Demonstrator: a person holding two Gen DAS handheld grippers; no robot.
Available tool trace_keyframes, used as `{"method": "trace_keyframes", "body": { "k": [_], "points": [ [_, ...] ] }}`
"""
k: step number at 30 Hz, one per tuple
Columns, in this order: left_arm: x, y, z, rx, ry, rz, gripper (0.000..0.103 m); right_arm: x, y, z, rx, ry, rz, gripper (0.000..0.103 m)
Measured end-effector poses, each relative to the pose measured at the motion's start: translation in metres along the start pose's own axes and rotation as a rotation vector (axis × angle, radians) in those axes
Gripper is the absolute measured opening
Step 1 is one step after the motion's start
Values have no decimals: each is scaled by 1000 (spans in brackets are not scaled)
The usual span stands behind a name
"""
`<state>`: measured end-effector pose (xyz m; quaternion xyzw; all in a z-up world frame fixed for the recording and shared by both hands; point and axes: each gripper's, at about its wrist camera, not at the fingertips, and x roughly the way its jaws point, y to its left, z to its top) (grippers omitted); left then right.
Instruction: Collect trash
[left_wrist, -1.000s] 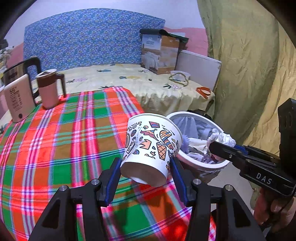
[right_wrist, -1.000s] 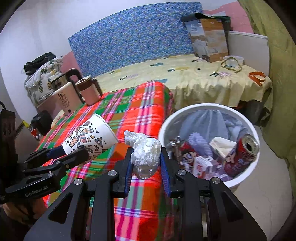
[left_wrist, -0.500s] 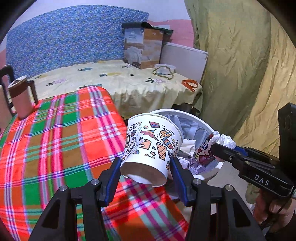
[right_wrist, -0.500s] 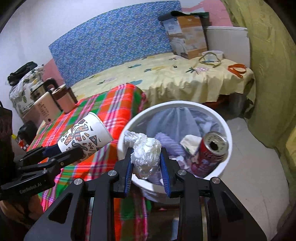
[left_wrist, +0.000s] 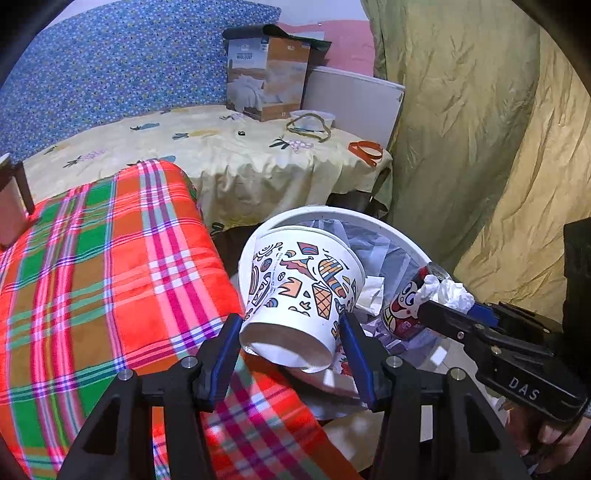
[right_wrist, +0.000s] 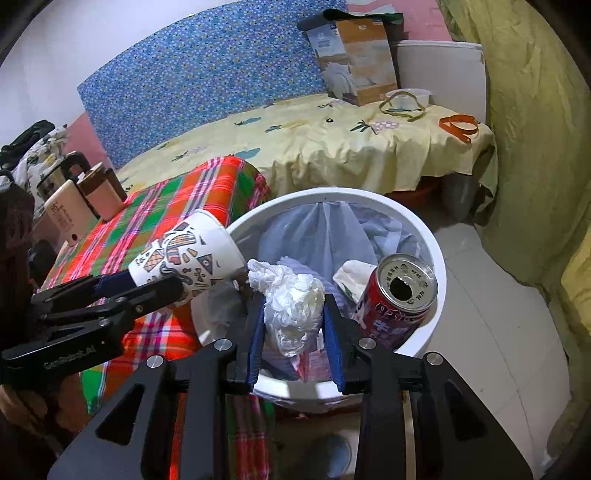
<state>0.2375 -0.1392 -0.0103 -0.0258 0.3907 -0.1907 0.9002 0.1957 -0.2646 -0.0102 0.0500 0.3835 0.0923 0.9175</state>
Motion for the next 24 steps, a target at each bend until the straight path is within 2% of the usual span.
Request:
{"method": "trace_keyframes", "body": {
  "k": [4,7,9,16,24],
  "points": [
    [11,-3,4,3,11,-18,56,2,-4,1,4,-4,-46,37],
    [17,-5,7,10,21,-38,57,0,-7,1,11,-18,-53,47],
    [20,-7,9,25,24,-36,57,-2,-7,1,12,-24,-52,57],
    [19,-10,8,35,15,-37,57,-8,-6,3,14,-47,-42,58],
    [-2,-5,-2,12,-1,-33,57,-20,0,-4,20,-55,-14,58]
  ]
}}
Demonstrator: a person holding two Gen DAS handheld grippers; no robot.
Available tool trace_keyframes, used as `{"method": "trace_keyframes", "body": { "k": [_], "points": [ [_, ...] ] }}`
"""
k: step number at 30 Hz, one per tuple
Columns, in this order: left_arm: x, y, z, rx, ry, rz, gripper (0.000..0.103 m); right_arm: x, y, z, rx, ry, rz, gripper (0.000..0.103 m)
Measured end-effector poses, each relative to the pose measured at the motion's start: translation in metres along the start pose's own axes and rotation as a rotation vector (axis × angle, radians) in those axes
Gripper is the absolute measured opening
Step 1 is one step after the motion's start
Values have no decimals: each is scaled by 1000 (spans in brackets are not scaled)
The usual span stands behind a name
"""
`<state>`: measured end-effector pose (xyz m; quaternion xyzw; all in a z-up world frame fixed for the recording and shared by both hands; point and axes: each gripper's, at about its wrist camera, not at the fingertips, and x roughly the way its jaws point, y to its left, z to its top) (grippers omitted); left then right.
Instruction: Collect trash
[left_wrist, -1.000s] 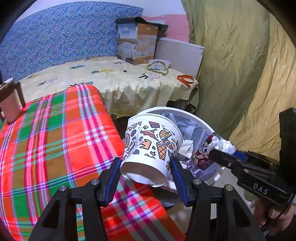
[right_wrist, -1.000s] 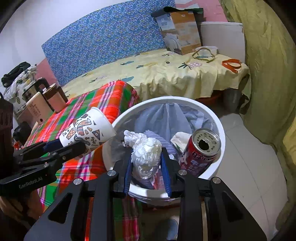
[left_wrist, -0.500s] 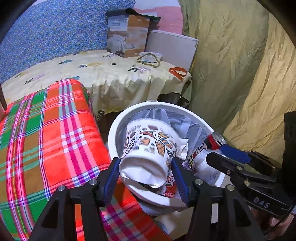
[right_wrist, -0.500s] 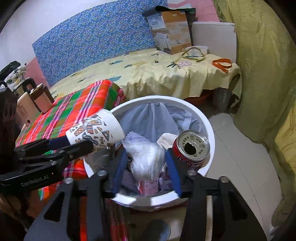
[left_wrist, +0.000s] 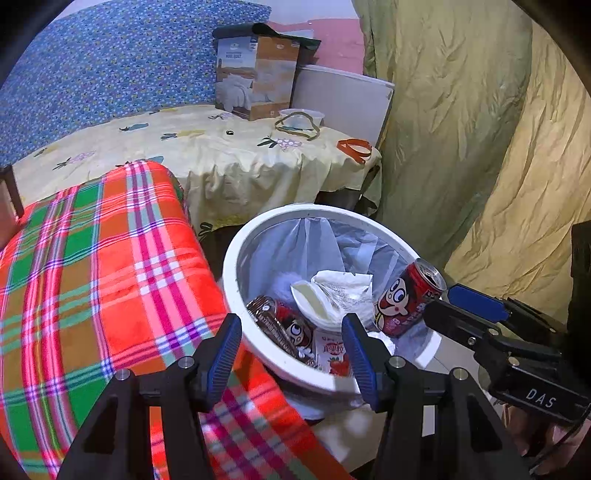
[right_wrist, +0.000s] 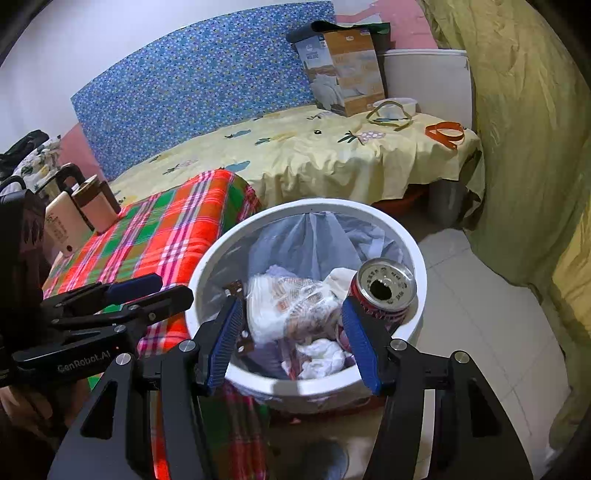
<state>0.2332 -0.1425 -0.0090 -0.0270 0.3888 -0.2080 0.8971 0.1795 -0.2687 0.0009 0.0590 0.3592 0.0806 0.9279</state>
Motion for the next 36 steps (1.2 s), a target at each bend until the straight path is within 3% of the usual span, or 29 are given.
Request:
{"method": "trace_keyframes", "body": {
  "k": [22,36],
  "points": [
    [-99,-3,-55,-42,-91,100,57,-39,36,-25,-63,-47,57,58],
    [-138,-4,-87,-63,-134,173,57,-63,55,-46,-114,-81,58,58]
  ]
}}
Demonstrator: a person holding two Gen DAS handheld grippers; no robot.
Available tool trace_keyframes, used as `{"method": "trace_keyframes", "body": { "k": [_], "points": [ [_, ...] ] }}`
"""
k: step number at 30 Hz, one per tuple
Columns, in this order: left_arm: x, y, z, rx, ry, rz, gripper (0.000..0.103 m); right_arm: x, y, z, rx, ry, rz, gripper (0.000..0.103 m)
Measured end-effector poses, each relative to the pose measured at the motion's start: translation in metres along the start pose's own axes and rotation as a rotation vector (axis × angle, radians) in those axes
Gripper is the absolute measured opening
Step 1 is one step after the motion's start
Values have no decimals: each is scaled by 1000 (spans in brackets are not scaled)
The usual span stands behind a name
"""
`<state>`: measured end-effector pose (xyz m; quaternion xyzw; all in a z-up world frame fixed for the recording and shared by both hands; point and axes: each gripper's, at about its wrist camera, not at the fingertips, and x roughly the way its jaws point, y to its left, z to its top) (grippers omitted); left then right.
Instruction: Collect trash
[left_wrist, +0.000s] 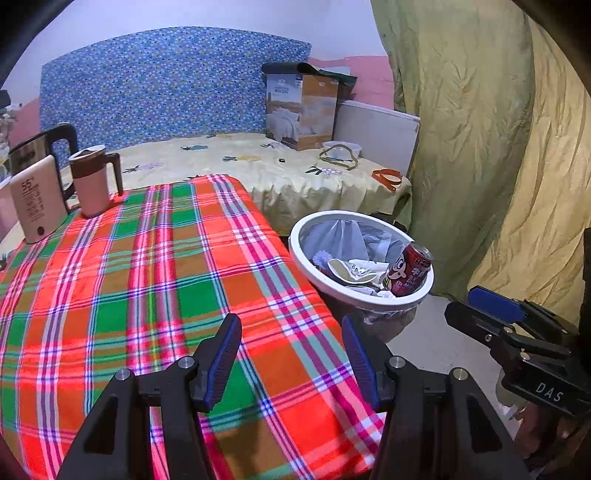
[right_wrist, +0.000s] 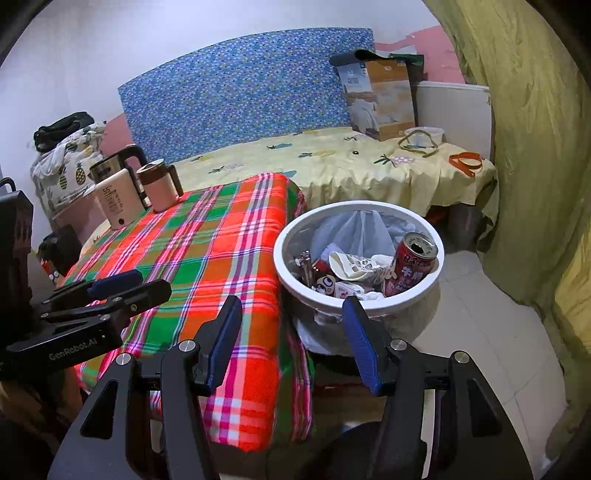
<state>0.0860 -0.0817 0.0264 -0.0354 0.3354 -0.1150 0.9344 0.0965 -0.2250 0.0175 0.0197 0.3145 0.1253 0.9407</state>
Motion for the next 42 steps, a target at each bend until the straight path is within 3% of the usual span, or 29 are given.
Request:
{"method": "trace_keyframes", "body": {
  "k": [13,42],
  "points": [
    [-21,3,-18,-6,-17,38,57,-10,14,-12,-29,3,14,58],
    [-22,5,-28,-15,-9,55,57,-12,17,-14,-28,8,11,58]
  ]
}}
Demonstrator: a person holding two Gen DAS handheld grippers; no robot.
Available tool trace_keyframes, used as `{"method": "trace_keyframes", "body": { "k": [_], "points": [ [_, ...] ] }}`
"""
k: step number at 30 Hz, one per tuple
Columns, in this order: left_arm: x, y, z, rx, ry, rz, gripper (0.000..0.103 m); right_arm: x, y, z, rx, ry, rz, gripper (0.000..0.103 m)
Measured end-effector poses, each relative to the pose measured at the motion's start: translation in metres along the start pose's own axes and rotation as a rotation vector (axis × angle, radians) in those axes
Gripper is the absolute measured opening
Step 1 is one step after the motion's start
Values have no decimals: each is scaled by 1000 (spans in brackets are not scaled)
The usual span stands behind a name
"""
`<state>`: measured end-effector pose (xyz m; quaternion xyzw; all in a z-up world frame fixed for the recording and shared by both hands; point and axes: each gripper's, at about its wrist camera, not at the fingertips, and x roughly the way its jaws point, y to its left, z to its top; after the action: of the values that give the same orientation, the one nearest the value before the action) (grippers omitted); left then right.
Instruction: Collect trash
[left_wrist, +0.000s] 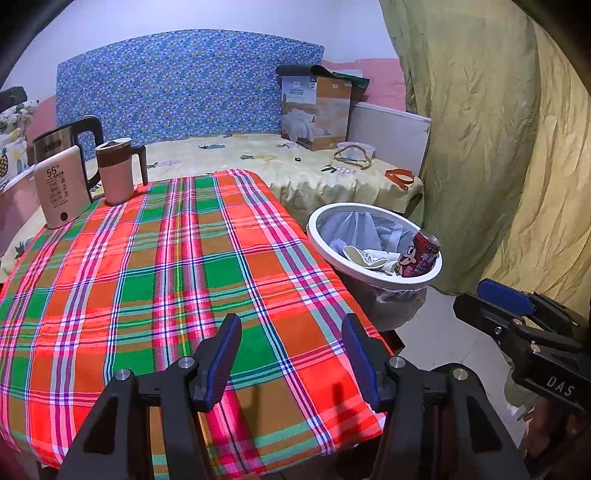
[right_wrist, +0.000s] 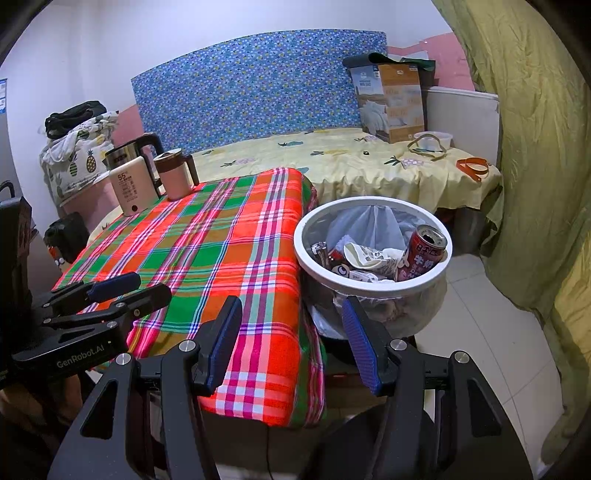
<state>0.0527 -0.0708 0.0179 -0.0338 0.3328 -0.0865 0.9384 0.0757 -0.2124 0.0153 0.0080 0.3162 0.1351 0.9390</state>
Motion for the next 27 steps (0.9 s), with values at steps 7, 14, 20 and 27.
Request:
{"method": "trace_keyframes", "body": {
  "k": [7,14,20,27],
  "points": [
    [-1,1,-2,-1,-3,5,57,1,0,0,-1,3,1,58],
    [-2,1,-3,-2,-6,15,57,1,-1,0,0,3,-1,58],
    [-4,1,-3,-2,-8,19,57,2,-1,-1,0,3,0,58],
    [-5,0,-3,-1,-10,26,57,2,-1,-2,3,6,0,58]
  ]
}}
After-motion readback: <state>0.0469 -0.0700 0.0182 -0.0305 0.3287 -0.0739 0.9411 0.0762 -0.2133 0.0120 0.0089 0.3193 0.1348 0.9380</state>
